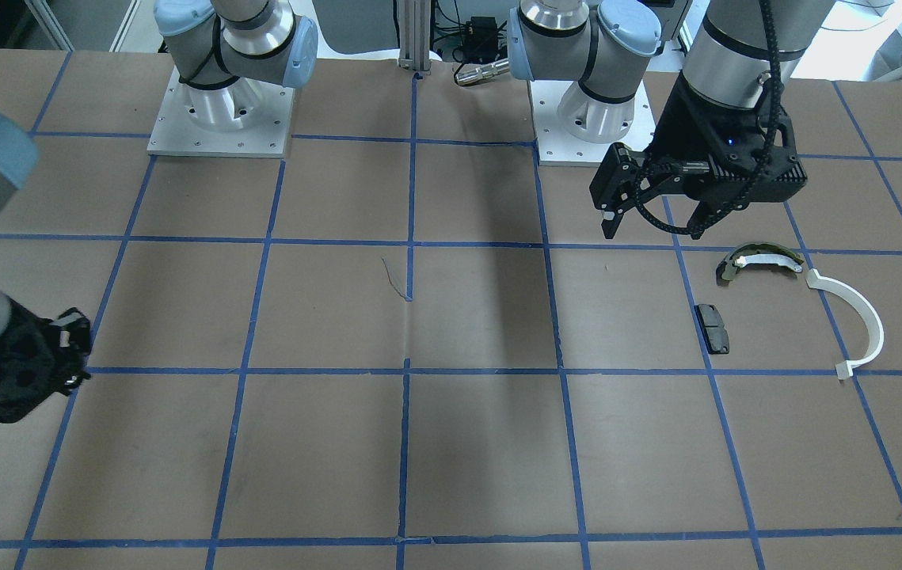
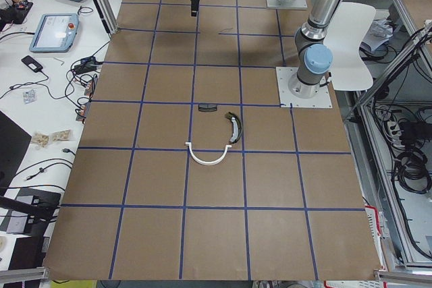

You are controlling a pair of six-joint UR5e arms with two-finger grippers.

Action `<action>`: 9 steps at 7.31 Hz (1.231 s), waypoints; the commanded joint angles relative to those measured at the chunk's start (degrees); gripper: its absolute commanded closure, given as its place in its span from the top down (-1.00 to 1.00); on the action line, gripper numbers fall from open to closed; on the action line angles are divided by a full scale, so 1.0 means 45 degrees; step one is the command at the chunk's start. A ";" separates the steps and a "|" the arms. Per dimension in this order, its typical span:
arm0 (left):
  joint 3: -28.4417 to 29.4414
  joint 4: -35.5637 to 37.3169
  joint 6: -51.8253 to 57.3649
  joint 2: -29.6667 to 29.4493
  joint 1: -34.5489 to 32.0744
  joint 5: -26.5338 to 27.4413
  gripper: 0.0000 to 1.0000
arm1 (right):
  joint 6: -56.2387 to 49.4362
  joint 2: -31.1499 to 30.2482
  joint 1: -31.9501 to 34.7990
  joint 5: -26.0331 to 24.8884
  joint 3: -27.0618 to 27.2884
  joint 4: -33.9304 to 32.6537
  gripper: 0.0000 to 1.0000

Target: Place bearing gear from tray to pile

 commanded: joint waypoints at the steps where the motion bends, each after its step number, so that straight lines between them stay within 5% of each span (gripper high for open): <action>1: -0.0062 0.0012 -0.0055 0.0007 0.0005 0.0012 1.00 | 0.5251 0.0076 0.2688 0.0493 0.0239 -0.0171 -1.00; 4: -0.0062 0.0012 -0.0094 -0.0013 -0.0014 -0.0008 1.00 | 1.1426 0.0173 0.5384 0.0533 0.0787 -0.0251 -1.00; 9: -0.0101 0.0012 -0.0133 0.0006 -0.0014 -0.0027 1.00 | 1.6329 0.1715 0.8243 0.0513 0.0865 -0.2029 -1.00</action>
